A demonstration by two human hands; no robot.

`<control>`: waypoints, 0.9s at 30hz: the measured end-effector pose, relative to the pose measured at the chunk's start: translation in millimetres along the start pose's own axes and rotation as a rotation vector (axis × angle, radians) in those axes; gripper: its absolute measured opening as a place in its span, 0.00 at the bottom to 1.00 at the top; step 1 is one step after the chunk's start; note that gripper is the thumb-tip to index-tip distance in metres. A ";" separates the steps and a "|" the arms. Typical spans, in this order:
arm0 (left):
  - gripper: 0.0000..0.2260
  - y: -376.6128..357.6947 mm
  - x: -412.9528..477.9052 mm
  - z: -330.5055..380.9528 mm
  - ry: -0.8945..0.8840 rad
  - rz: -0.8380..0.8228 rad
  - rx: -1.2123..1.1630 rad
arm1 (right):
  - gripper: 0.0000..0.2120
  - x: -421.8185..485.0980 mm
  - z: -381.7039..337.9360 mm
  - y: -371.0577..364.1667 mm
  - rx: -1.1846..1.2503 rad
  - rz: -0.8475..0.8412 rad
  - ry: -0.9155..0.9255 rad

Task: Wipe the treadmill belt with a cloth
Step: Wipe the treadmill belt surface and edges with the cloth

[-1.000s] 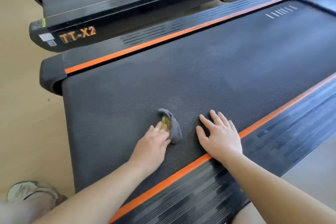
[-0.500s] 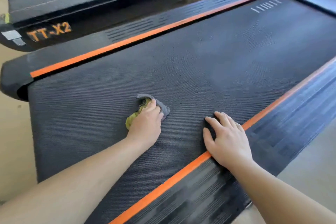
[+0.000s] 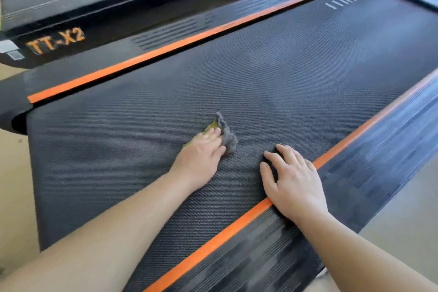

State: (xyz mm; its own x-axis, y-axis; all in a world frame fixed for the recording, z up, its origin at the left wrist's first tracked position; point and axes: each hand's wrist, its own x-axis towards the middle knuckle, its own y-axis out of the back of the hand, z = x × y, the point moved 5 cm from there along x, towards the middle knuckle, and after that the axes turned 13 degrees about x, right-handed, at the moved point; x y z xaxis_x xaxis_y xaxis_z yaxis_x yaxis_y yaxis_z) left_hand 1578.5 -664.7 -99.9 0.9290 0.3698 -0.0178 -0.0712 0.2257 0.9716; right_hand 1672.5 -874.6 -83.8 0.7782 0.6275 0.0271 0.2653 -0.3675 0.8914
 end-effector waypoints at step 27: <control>0.28 1.1 -33.0 51.8 -0.125 -0.144 0.129 | 0.19 -1.8 -3.9 5.0 0.034 -0.007 -0.010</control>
State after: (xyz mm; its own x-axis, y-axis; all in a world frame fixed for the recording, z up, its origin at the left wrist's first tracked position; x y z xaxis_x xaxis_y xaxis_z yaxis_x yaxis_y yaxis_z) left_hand 1566.6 -723.4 -86.1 0.9646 0.2254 -0.1368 0.1050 0.1475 0.9835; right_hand 1670.2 -874.8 -77.5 0.7821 0.6229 0.0161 0.2899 -0.3867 0.8755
